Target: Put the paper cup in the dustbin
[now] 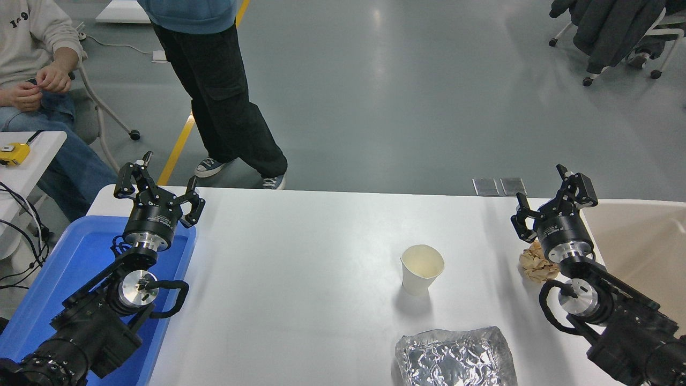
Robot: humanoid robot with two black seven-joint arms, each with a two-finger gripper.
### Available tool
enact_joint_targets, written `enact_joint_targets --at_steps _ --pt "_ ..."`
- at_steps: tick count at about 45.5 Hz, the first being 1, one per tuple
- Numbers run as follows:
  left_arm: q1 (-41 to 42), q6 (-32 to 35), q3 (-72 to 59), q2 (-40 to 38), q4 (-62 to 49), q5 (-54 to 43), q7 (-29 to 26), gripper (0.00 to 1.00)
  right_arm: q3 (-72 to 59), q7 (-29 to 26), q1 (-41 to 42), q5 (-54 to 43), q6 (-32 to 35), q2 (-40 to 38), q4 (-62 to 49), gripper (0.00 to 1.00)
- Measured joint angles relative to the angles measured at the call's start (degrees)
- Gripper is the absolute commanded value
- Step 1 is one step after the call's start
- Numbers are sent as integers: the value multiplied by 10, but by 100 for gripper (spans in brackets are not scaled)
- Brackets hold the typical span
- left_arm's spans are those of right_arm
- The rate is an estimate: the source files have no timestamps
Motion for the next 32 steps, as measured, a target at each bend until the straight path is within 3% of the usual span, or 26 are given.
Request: enact_joint_targets --at_steps 14,32 --pt "0 0 0 0 0 0 0 100 -13 -41 3 -111 -43 -60 91 99" --pt "0 0 0 0 0 0 0 100 -68 -55 18 -263 -89 -144 207 99"
